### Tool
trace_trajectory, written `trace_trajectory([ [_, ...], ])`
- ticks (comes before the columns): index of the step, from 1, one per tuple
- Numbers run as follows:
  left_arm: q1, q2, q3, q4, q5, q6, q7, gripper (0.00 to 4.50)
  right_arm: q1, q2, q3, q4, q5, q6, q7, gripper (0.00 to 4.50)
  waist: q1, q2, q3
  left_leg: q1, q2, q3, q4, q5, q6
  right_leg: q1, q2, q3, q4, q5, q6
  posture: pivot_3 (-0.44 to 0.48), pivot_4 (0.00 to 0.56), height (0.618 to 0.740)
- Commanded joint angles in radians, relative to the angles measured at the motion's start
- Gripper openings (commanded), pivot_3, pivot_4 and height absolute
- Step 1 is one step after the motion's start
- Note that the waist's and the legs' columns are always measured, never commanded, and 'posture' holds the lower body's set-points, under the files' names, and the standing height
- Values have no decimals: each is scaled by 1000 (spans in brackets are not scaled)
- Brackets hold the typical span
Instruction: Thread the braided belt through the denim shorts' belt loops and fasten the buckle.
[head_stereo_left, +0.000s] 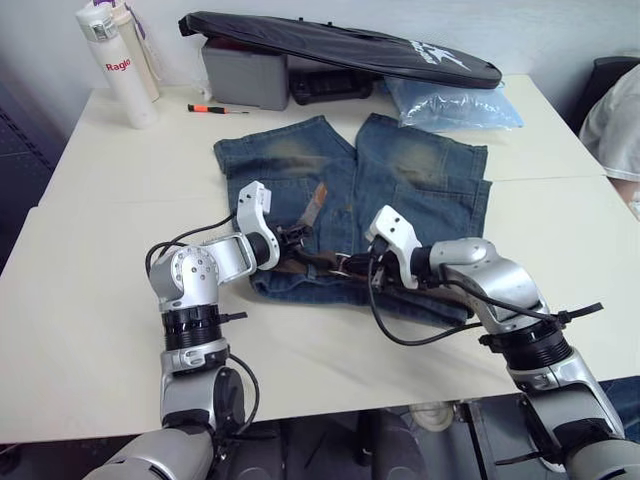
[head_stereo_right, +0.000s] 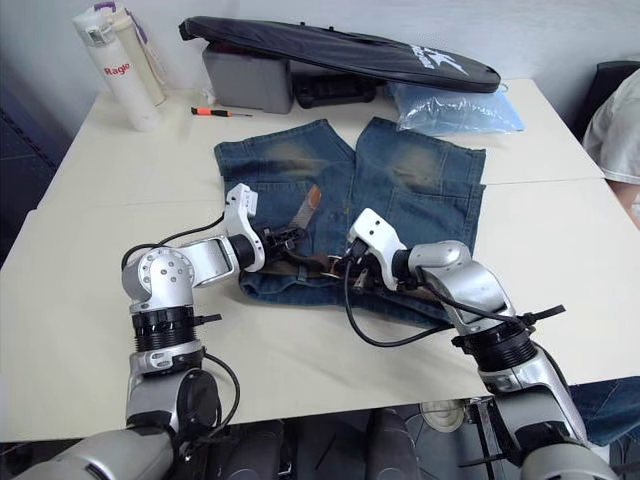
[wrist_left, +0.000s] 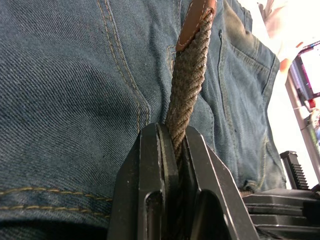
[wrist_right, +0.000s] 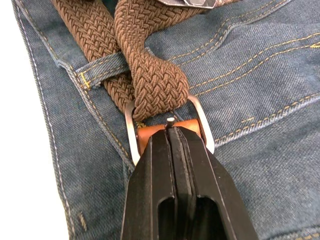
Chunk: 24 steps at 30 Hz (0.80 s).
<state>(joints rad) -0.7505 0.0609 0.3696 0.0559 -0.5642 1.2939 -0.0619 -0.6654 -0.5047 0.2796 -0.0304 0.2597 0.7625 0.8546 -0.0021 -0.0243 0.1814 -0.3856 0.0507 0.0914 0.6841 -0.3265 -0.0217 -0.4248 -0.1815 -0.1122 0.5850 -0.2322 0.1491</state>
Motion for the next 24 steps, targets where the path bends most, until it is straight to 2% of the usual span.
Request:
trace_trajectory([
  [1, 10, 9, -30, -27, 0, -7, -12, 0, -16, 25, 13, 19, 0, -16, 16, 47, -1, 0, 0, 0, 0, 0, 0, 0, 0, 0, 0, 0, 0, 0, 0, 0, 150, 740],
  [17, 27, 46, -63, -41, 8, -14, -16, 0, -34, 90, -19, 64, 20, -12, 51, 47, -17, 0, 0, 0, 0, 0, -1, 0, 0, 0, 0, 0, 0, 0, 0, 0, 150, 740],
  [24, 30, 56, -79, -35, 13, -23, -22, 0, -73, 96, 7, 187, -10, -48, 105, 47, -26, 0, 0, 0, 0, 0, -1, 0, 0, 0, 0, 0, 0, 0, 0, 0, 150, 740],
])
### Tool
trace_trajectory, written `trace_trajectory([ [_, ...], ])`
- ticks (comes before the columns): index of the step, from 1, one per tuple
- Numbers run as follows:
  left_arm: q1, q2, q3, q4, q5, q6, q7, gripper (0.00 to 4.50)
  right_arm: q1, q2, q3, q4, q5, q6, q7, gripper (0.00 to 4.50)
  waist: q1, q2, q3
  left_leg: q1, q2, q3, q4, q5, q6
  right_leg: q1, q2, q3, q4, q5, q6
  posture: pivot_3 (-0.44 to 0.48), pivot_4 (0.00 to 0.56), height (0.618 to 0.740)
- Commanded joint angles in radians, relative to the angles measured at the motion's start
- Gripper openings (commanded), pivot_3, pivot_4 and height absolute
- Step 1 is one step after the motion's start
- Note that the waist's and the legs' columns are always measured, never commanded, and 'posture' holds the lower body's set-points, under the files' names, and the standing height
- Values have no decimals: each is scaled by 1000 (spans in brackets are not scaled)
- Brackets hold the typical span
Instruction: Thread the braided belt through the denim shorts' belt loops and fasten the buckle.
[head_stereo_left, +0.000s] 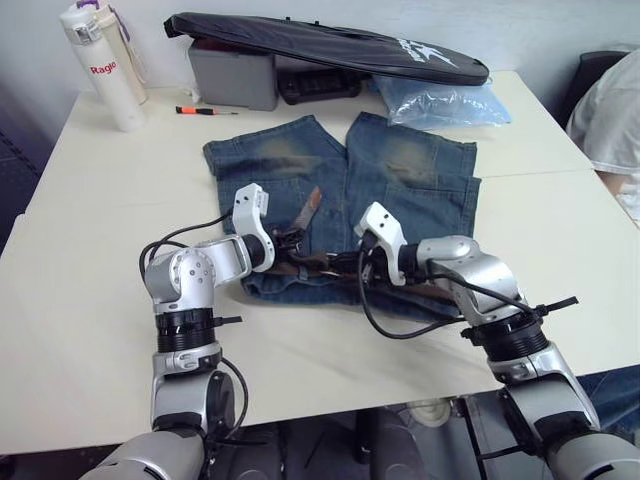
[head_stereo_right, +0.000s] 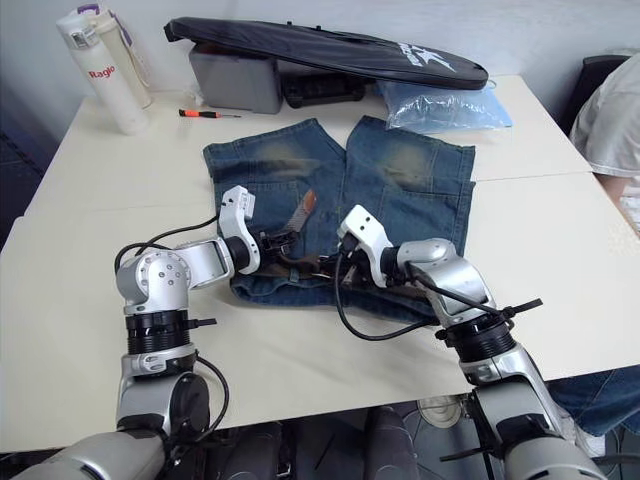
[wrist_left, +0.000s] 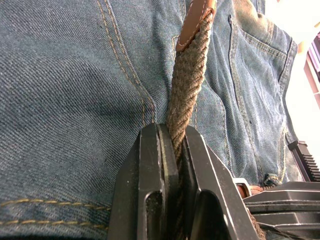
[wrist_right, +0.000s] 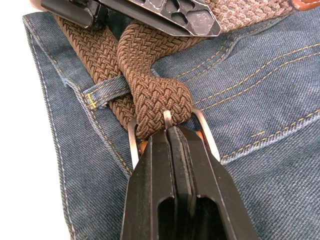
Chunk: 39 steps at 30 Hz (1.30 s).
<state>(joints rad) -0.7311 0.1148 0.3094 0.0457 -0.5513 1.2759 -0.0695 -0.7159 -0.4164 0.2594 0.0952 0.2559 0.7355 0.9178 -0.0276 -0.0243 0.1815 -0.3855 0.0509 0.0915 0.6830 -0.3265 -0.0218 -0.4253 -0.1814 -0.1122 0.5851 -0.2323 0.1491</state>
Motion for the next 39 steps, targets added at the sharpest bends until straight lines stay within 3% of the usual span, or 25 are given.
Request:
trace_trajectory([
  [1, 12, 1, -23, -24, 0, -6, -15, 0, -38, 3, 42, 96, -14, -35, 72, 47, -1, 0, 0, 0, 0, 0, 0, 0, 0, 0, 0, 0, 0, 0, 0, 0, 150, 740],
  [9, 20, 6, -38, -31, 3, -12, -21, 0, -139, 41, 41, 294, -22, -104, 175, 47, -4, 0, 0, 1, 0, 0, 0, 0, 0, 0, 0, 0, 1, 0, 0, 0, 150, 740],
  [22, 44, 20, -53, -59, 7, -6, -25, 0, -167, 91, -76, 304, 69, -31, 215, 47, -4, 0, 0, 0, 0, 1, 0, 0, -1, -1, 0, 1, 1, 0, 0, 0, 150, 740],
  [39, 12, 46, -68, -33, 33, -62, -28, 0, -133, 73, 41, 371, -74, -73, 182, 47, -2, 1, 0, 0, 0, 1, 0, 0, -1, -1, 0, 1, 1, 0, 0, 0, 150, 740],
])
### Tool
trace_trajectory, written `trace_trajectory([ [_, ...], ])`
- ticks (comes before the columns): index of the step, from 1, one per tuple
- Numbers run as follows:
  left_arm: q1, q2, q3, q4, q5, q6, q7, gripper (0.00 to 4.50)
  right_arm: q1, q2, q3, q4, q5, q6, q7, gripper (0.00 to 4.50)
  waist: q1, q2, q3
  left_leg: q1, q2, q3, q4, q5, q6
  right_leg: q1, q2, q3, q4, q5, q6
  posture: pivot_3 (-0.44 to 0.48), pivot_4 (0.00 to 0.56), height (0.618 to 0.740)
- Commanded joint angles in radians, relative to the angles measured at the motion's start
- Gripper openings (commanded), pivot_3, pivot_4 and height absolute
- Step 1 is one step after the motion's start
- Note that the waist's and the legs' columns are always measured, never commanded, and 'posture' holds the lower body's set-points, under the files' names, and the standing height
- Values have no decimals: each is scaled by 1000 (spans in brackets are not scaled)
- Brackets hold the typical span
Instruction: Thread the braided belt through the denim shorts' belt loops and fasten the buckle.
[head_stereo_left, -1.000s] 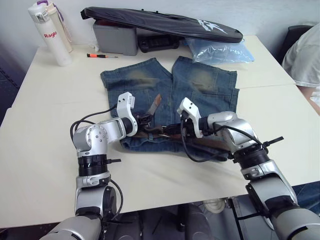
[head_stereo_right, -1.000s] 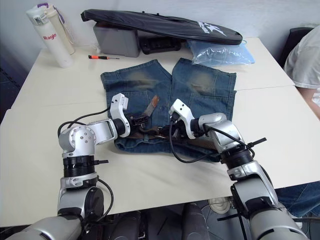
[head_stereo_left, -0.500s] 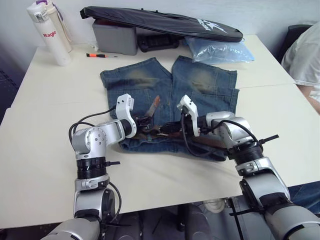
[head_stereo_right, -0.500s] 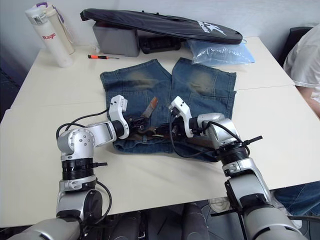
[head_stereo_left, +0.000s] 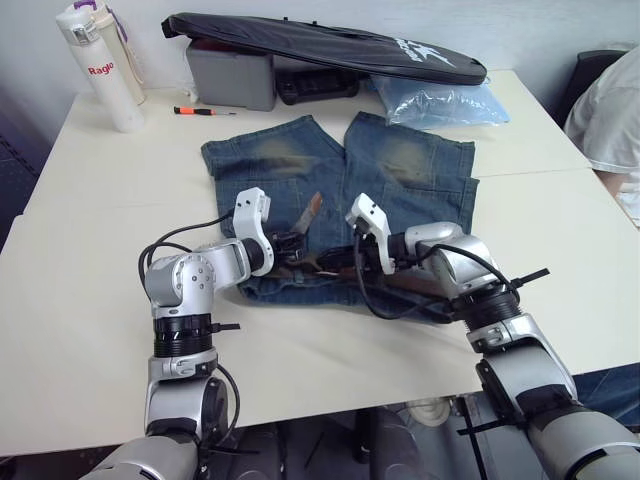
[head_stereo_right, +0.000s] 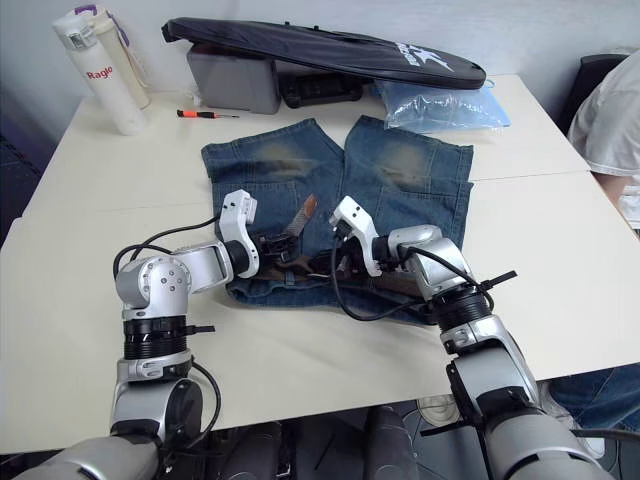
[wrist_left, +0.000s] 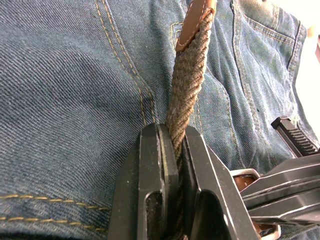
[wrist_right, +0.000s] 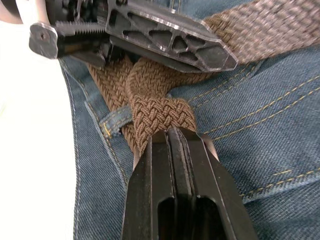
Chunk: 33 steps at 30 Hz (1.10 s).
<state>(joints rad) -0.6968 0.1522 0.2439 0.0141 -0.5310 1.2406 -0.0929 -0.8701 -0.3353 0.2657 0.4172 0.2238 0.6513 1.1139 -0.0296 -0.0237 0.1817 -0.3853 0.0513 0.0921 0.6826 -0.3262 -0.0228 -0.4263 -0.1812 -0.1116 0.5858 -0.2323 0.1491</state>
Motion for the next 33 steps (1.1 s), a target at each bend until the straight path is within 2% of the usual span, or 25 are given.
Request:
trace_trajectory([
  [1, -25, 11, -2, 3, 15, -32, -5, 0, 21, -12, 32, 55, -42, 12, -12, 47, 1, 0, 0, 0, 0, 0, 0, 0, 0, 0, 0, 0, 0, 0, 0, 0, 150, 740],
  [12, -30, 17, -3, 18, 28, -48, -15, 0, 18, -23, 20, 80, -40, 4, -2, 47, 1, 0, 0, 0, 0, 0, 0, 0, 0, 0, 0, 0, 0, 0, 0, 0, 150, 740],
  [16, -23, 14, -17, 15, 30, -50, -20, 0, -24, -50, -86, -2, 67, 43, 51, 47, 3, 0, 0, 0, 0, 0, 0, 0, 0, 0, 0, 0, 0, 0, 0, 0, 150, 740],
  [25, -25, 16, -29, 19, 30, -52, -25, 0, -34, -65, -86, -18, 67, 71, 60, 47, 2, 0, 0, -1, 0, 0, 0, 0, 0, -1, 0, 0, -1, 0, 0, 0, 150, 740],
  [33, -26, 17, -33, 22, 30, -52, -28, 0, -28, -34, -78, -20, 65, 64, 52, 47, 2, 0, 0, -1, 0, 0, 0, 0, 0, -1, 0, 0, -1, 0, 0, 0, 150, 740],
])
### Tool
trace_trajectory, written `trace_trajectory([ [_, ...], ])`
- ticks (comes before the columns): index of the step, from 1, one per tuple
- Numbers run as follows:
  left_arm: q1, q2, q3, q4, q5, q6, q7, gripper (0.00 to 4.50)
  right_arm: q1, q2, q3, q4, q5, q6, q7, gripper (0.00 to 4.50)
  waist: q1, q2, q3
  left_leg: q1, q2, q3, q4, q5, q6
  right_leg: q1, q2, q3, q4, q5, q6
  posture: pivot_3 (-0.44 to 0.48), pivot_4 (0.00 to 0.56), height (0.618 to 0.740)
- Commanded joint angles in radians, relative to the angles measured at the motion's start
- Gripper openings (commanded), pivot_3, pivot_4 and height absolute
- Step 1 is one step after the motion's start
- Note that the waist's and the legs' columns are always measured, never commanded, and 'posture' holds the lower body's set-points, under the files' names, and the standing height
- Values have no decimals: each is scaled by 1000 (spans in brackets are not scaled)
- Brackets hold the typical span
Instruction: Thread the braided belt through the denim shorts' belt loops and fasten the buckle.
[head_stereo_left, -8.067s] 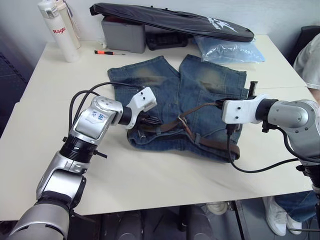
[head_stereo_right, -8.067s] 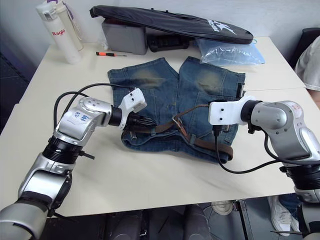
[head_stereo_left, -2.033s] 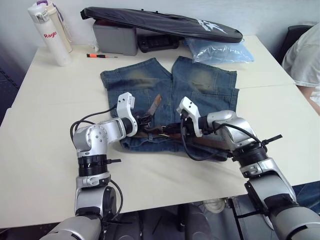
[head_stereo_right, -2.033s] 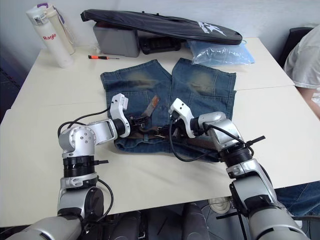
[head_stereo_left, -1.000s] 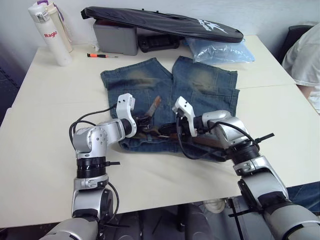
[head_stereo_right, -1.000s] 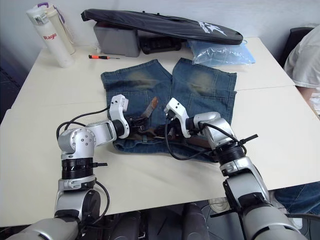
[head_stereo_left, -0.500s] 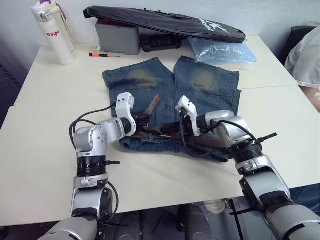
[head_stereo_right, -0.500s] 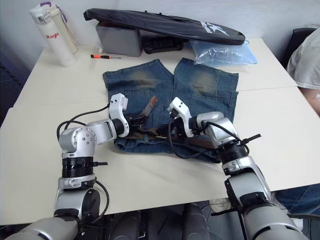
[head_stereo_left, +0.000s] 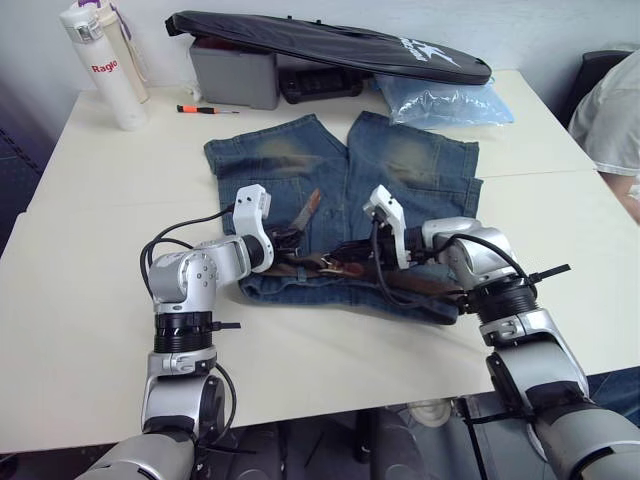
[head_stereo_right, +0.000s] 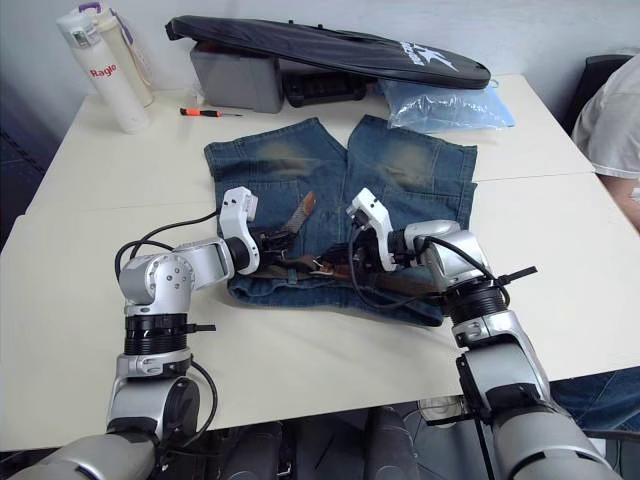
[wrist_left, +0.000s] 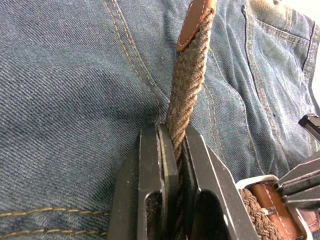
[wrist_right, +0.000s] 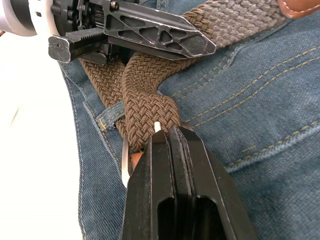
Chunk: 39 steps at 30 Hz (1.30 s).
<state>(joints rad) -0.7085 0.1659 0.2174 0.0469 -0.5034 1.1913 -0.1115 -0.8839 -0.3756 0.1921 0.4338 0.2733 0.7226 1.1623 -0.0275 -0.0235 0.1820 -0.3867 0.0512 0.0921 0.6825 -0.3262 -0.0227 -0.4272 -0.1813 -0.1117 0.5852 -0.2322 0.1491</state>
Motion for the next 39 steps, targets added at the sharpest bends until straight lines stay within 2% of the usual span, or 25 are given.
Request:
trace_trajectory([
  [1, -14, 4, -7, -12, 2, -3, -10, 0, -13, 7, -2, -37, 13, -8, 4, 47, 0, 0, 0, 0, 0, 0, 0, 0, 0, 0, 0, 0, 0, 0, 0, 0, 150, 740],
  [14, -9, 2, -5, -23, 1, 1, -6, 0, 10, -1, 74, 23, -77, -62, -13, 47, 0, 0, 0, 0, 0, 0, 0, 0, 0, 0, 0, 0, 0, 0, 0, 0, 150, 740],
  [22, -37, -1, -22, -4, 8, -50, -25, 0, 39, -21, 182, 8, -130, -13, 26, 47, 0, 0, 0, 1, 0, 0, 0, 0, 0, 0, 0, 0, 0, 0, 0, 0, 150, 740],
  [29, -153, -11, -84, 97, 16, -144, -117, 0, 46, 4, 213, 60, -177, -33, 2, 47, 0, -1, -1, 2, 0, 0, 0, 0, 0, 2, 0, 0, 0, 0, 0, 0, 150, 740],
  [39, -428, -44, -214, 389, 58, -296, -362, 0, 92, 9, 263, 65, -237, -50, -18, 47, -1, 4, -5, 6, 0, 1, 0, 0, 0, 6, 0, 0, 0, 0, 0, 0, 150, 740],
])
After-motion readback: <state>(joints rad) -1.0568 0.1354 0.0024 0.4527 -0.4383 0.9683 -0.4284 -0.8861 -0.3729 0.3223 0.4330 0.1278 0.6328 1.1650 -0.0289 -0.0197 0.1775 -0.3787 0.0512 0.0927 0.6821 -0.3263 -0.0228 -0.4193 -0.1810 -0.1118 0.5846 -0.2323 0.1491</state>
